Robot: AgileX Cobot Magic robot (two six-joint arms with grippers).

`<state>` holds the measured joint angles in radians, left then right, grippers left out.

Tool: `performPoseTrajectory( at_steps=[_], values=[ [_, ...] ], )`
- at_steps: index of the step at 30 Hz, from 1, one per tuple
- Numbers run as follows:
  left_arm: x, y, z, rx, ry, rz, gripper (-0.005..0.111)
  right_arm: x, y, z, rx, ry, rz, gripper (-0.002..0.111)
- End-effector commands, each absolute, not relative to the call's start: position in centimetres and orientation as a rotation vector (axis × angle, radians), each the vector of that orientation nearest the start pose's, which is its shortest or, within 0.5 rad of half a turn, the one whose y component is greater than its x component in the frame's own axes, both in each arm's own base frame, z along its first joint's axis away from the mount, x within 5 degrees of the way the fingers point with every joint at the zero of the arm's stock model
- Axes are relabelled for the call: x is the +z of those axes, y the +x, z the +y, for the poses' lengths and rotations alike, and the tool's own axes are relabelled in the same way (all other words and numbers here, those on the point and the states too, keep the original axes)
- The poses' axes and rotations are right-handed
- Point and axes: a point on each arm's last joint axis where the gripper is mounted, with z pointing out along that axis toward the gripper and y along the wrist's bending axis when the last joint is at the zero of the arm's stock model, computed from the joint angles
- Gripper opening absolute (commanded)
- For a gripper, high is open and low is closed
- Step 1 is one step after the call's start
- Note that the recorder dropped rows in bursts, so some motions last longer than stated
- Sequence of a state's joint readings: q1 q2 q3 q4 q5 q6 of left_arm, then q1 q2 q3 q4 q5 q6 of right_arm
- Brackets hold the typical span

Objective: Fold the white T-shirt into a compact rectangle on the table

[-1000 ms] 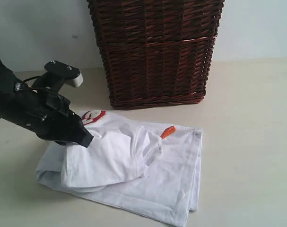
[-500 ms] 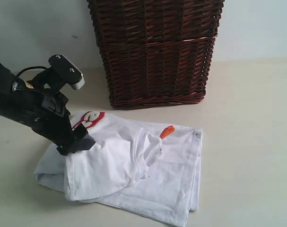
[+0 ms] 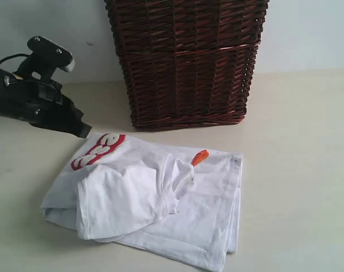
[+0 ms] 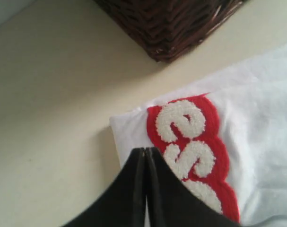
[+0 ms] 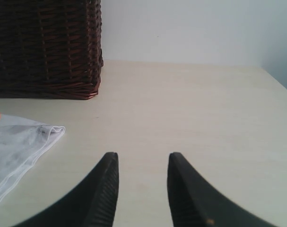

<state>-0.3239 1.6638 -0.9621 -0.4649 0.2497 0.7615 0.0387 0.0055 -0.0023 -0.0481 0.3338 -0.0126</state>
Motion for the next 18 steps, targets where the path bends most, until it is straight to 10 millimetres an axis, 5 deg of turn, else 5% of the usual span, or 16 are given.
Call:
performPoseTrajectory(
  at_steps=[1,7,12,18],
  values=[
    [17.1,32.6,-11.8,-0.163,0.890,2.378,0.000,18.4,5.4,0.0,-0.034,-0.077,1.809,0.036],
    [12.5,32.3,-12.7,-0.295,1.030,2.479,0.000,18.4,5.4,0.0,-0.034,-0.077,1.809,0.036],
    [11.0,30.5,-12.5,-0.362,1.276,2.540,0.000,18.4,5.4,0.0,-0.034,-0.077,1.809,0.036],
    [10.3,27.7,-11.2,-0.333,1.310,2.650,0.000,18.4,5.4,0.0,-0.034,-0.077,1.809,0.036]
  ],
)
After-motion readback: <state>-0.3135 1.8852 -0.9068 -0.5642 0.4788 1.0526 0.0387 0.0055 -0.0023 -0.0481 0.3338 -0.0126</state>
